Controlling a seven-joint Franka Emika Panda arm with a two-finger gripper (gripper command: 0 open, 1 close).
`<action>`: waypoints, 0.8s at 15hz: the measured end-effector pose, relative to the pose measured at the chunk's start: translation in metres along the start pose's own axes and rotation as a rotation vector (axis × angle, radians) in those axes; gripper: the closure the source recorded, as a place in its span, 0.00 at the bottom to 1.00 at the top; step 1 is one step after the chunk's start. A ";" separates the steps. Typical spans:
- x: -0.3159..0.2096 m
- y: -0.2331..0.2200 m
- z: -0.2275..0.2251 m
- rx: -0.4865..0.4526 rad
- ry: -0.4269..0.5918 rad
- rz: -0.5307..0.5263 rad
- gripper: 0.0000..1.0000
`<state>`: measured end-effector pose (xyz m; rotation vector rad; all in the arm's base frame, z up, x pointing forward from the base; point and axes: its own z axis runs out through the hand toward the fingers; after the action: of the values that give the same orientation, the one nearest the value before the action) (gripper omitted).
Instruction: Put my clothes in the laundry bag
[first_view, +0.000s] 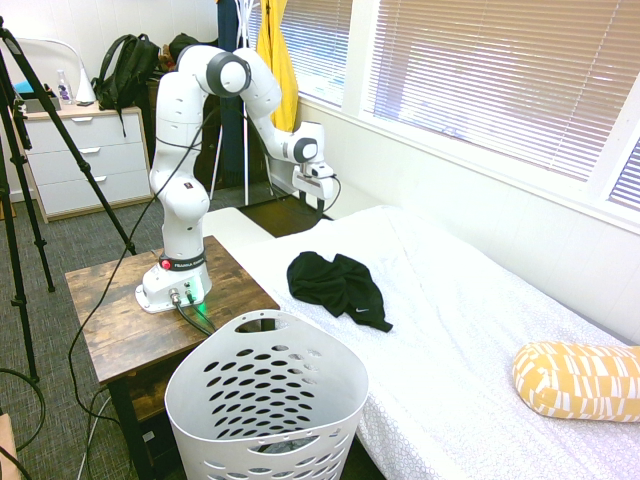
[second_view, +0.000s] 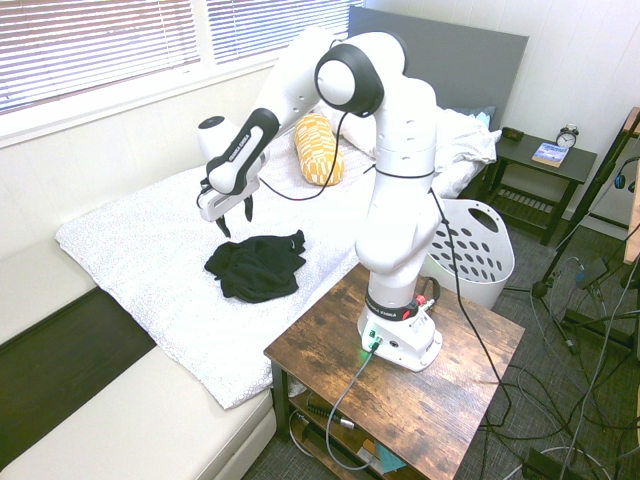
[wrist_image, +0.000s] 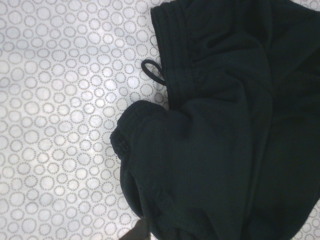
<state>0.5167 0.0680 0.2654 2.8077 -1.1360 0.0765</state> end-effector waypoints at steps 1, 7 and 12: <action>0.000 -0.010 0.015 -0.013 -0.012 -0.005 0.00; -0.009 -0.059 0.092 -0.093 -0.053 -0.064 0.00; -0.009 -0.099 0.137 -0.203 -0.046 -0.126 0.00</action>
<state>0.5797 0.1277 0.1204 2.7028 -0.9156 -0.1081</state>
